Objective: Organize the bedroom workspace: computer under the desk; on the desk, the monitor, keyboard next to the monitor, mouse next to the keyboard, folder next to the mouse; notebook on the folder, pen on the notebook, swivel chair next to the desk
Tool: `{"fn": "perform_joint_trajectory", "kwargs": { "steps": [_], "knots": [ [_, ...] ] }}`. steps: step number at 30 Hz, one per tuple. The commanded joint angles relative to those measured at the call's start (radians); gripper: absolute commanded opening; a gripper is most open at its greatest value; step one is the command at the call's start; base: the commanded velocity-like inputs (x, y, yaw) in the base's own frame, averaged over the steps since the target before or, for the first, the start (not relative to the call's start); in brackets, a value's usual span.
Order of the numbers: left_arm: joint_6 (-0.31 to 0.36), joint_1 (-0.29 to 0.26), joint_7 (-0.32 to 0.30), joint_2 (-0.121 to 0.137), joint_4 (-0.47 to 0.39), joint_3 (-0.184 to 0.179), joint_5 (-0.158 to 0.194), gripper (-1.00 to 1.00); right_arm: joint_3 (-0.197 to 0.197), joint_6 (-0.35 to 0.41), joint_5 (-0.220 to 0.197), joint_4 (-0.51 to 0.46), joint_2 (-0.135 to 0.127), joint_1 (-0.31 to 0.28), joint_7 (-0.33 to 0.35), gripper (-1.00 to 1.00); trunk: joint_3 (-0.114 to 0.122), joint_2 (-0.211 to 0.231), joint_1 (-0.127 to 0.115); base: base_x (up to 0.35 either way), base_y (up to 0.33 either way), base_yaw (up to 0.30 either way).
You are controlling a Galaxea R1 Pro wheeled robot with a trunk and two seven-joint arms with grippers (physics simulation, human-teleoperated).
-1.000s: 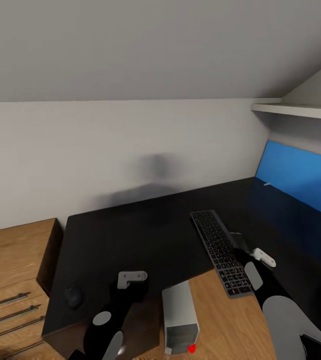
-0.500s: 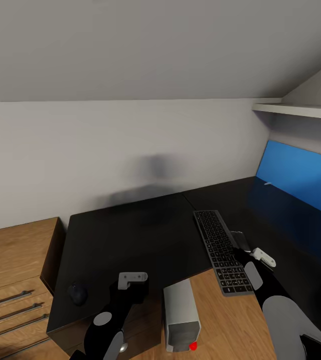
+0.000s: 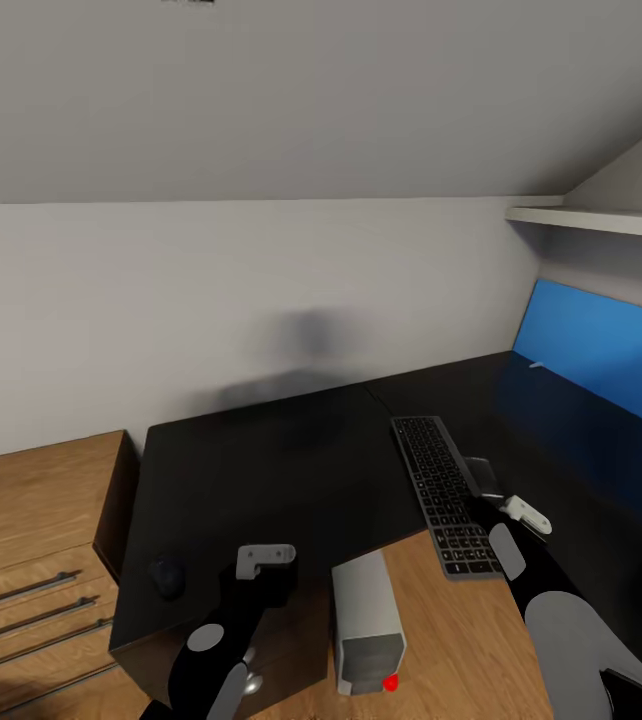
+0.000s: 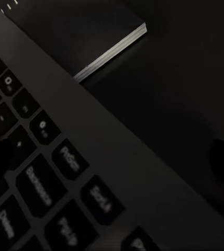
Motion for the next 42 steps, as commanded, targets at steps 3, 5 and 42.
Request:
{"fn": "perform_joint_trajectory", "kwargs": {
  "steps": [3,5,42],
  "knots": [
    [0.003,0.0,0.01,0.0,-0.001,-0.002,0.01,1.0,-0.002,0.008,-0.016,0.018,0.0,0.0,-0.007,1.0,-0.001,-0.001,0.0,-0.014,0.011,0.0],
    [0.003,-0.001,0.01,0.0,-0.001,-0.002,0.01,1.0,-0.002,0.008,-0.016,0.017,0.0,0.0,-0.007,1.0,-0.001,-0.001,0.0,-0.005,0.004,0.0],
    [0.006,-0.001,0.01,-0.003,0.013,-0.002,0.01,1.0,0.002,-0.003,-0.009,-0.081,0.034,0.003,-0.007,1.0,0.083,0.188,-0.103,0.0,0.0,0.0]
  ]
}}
